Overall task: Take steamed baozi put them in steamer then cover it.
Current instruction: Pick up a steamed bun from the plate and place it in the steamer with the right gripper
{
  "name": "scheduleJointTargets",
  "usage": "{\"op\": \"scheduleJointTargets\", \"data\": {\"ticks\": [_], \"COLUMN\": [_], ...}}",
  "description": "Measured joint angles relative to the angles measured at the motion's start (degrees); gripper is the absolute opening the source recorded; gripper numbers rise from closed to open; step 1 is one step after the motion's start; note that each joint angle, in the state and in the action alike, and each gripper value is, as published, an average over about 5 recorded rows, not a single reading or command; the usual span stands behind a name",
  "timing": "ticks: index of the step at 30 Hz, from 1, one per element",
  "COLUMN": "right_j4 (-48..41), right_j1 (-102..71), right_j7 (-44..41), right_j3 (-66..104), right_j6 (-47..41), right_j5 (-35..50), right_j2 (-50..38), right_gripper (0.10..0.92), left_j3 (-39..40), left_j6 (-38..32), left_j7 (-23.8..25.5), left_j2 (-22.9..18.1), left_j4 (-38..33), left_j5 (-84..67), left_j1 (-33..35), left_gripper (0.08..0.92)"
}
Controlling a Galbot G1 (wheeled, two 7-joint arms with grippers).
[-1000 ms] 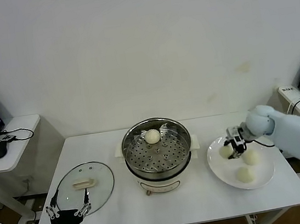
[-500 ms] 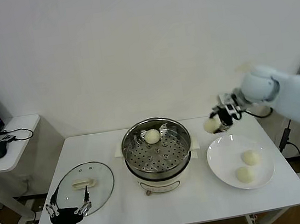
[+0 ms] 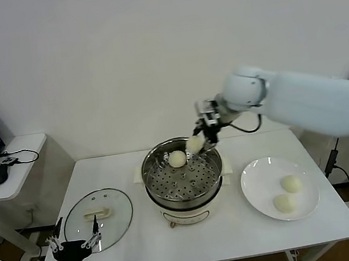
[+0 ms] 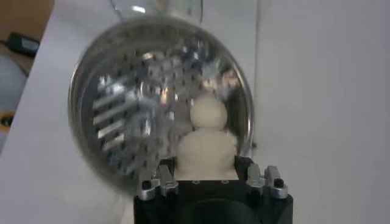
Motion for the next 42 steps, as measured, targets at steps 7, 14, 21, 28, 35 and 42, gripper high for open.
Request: {"op": "scheduleJointTargets", "data": {"ticks": [7,14,21,28,35,42], "right_j4": [-4.8,-8.8,-11.9,-13.7,-13.6,-9.9], "right_j1": [-3.6,-7.0,-9.3,-10.7,-10.5,-6.7], "right_j7": [2.7,4.7,6.3,7.5,7.1,3.0], "right_j3": [-0.2,-0.2,0.0,0.4,0.9,0.9], "right_j6": [-3.1,-5.2,-6.4,-7.1,-7.4,-6.0], "right_j5": [1.2,1.4,1.1,1.3,1.5,0.7], "right_j2": [7.2,12.2,15.7,17.3,17.0,13.1], "right_gripper": [0.611,0.611,0.611,0.611,0.735,0.821], "left_j3": [-0.7,-0.6,-0.5,-0.3,-0.2,0.0], "left_j6": [-0.1,-0.1,-0.2,-0.2,-0.2,0.2], "left_j7": [0.0,-0.1,-0.1,-0.1,-0.1,0.1], "left_j2": [0.1,0.0,-0.1,-0.2,-0.2,0.2], "left_j4": [0.6,1.1,1.3,1.5,1.3,1.0], "left_j5": [-0.4,-0.5,-0.5,-0.5,-0.5,-0.8], "left_j1": [-0.4,-0.8,-1.0,-1.1,-1.1,-1.3], "left_gripper": [0.823,0.823,0.823,0.823,0.823,0.823]}}
